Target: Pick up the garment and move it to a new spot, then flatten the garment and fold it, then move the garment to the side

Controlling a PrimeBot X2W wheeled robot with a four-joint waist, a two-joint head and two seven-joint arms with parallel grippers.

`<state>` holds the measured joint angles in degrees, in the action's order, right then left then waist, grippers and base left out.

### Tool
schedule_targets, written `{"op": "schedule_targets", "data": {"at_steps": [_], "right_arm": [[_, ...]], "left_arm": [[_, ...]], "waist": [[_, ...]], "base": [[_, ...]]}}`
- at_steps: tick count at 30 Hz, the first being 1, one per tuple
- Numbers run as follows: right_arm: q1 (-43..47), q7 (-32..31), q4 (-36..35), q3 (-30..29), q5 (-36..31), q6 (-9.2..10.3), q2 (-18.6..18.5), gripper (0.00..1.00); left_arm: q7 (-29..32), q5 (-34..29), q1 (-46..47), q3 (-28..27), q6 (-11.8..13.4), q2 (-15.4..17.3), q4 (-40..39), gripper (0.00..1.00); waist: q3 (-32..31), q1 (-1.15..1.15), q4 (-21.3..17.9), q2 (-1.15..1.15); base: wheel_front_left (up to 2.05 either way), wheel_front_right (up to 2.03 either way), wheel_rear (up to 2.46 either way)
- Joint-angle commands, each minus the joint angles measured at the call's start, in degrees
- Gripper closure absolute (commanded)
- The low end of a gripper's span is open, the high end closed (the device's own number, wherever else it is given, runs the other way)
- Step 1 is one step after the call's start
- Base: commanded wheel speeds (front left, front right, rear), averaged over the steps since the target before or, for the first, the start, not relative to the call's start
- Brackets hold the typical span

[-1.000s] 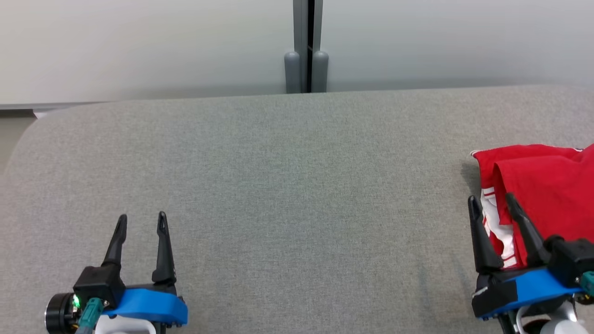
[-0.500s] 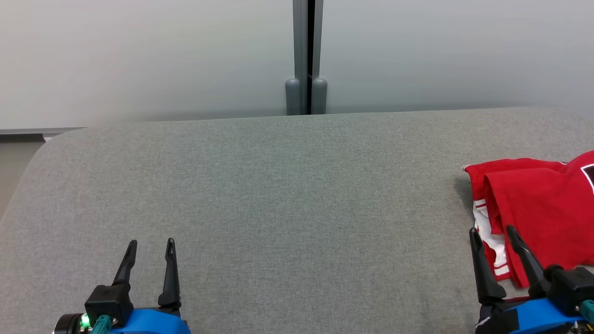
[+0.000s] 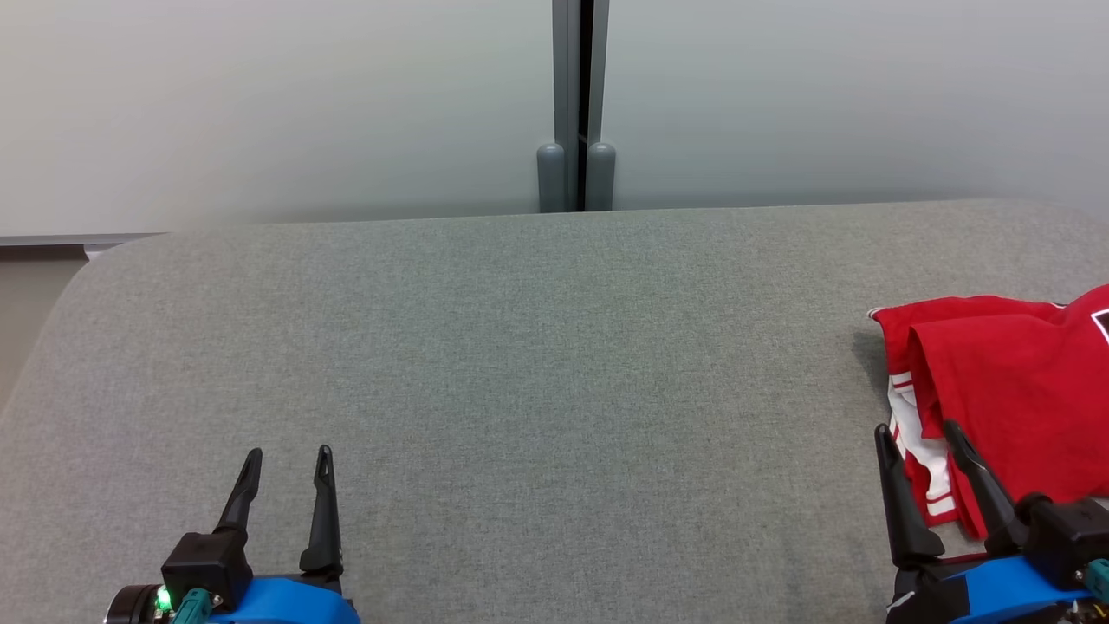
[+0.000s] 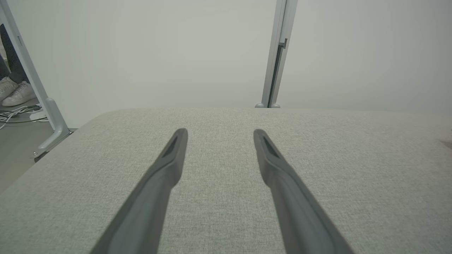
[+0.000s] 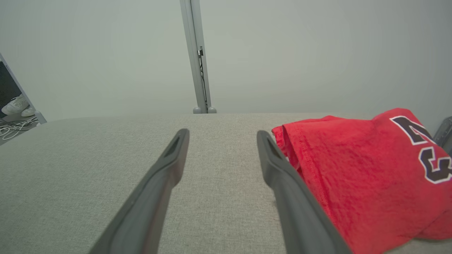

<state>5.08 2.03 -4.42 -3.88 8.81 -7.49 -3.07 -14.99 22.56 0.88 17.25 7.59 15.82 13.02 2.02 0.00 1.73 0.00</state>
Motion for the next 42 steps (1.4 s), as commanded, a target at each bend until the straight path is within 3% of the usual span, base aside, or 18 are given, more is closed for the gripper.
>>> {"op": "schedule_targets", "data": {"at_steps": [1,15,16,19,42], "right_arm": [[0.44,-0.13,-0.07,-0.06,0.38,0.0,0.15,0.0],[1.02,-0.2,-0.47,-0.35,0.69,0.0,0.17,0.0],[0.15,-0.01,-0.25,-0.25,0.38,0.0,0.07,1.0],[0.17,0.07,1.0,0.0,0.85,0.0,0.13,1.0],[-3.48,-1.75,6.17,0.2,26.91,0.0,-0.7,1.0]], "left_arm": [[-0.24,-0.4,0.55,-0.17,0.19,0.15,-0.3,0.0],[-0.24,-0.86,0.54,-0.62,0.26,-0.25,-0.78,0.0],[0.0,-0.47,0.17,-0.36,0.1,-0.21,-0.64,1.0],[0.32,0.1,-0.45,-0.14,-0.04,-0.82,0.27,1.0],[6.41,21.61,1.6,-6.95,-4.62,-4.13,0.62,1.0]], "waist": [[0.01,0.0,-0.04,0.0],[0.28,0.0,0.28,0.0],[0.29,0.0,0.29,0.0],[0.29,0.0,0.29,0.0],[-0.12,0.0,-0.1,0.0]], "base": [[0.0,0.0,0.0],[0.0,0.0,0.0],[0.0,0.0,0.0],[0.0,0.0,0.0],[0.0,0.0,0.0]]}}
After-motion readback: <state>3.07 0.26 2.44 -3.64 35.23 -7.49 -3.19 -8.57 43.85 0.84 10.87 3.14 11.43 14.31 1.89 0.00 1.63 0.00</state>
